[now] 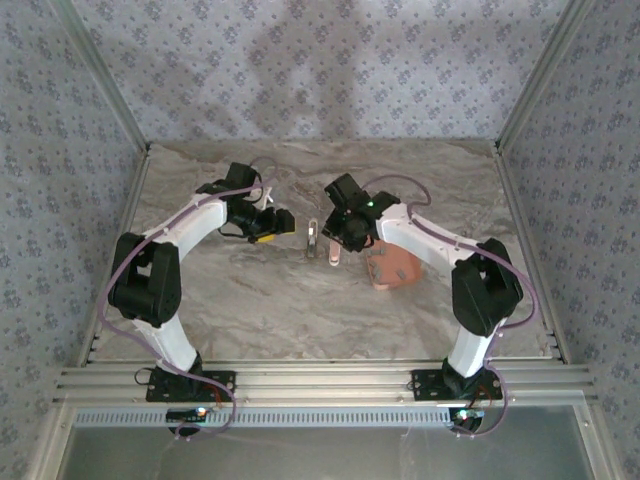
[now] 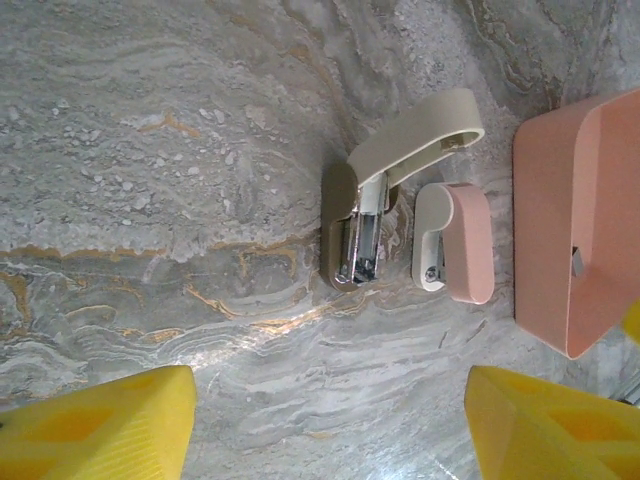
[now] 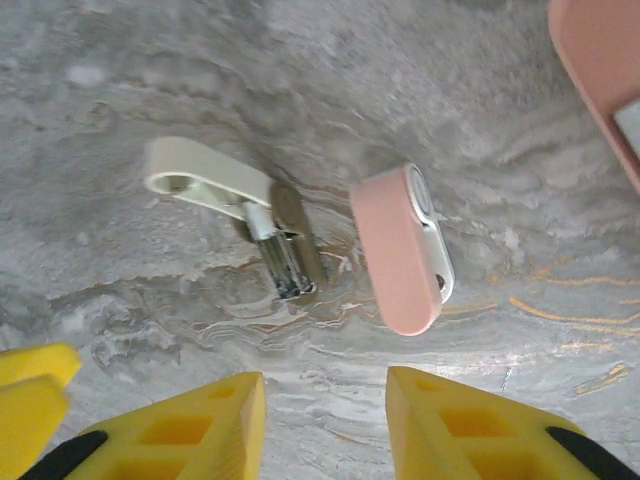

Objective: Load the staples into the stapler

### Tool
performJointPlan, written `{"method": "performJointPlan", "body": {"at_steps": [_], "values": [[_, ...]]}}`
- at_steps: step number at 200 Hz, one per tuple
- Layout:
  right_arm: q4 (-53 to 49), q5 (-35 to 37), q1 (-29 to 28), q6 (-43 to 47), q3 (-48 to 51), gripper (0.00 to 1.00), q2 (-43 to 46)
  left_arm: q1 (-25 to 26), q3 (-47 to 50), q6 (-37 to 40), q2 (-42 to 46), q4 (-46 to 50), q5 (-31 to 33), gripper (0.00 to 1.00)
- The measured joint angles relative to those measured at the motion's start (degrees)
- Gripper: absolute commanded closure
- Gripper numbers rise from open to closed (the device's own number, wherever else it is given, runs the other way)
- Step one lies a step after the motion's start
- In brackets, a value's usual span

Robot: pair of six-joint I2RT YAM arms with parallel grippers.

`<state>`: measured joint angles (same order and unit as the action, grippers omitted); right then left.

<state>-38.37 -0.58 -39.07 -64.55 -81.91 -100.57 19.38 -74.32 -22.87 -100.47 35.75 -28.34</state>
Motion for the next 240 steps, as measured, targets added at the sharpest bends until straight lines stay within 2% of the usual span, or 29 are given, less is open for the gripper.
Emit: {"method": "performJointPlan", "body": {"at_steps": [43,86,190,207,228,240], "values": [[-11.2,2.8,-0.5,9.2,-9.0,0.55,-6.5,-1.0,1.2,-1.2,2.4,-0.1,2.4,0.25],[-16.6,3.0,-0.9,15.0,-11.2,0.55,-12.5,-3.0,4.5,-3.2,4.8,-0.2,4.2,0.24],[-16.6,0.2,-1.2,20.1,-14.5,0.57,-18.5,-3.9,6.3,-4.2,5.4,-1.0,5.7,0.24],[-16.3,-0.2,-1.1,20.5,-14.8,0.6,-20.0,-3.9,6.3,-4.2,5.7,-1.1,5.8,0.24],[-16.2,-0.3,-1.0,20.9,-14.8,0.74,-21.1,-3.9,6.3,-4.2,6.0,-1.1,5.9,0.24],[-16.3,-0.3,-0.9,21.4,-14.8,0.78,-21.4,-3.9,6.3,-4.2,6.1,-1.0,5.9,0.24]]}}
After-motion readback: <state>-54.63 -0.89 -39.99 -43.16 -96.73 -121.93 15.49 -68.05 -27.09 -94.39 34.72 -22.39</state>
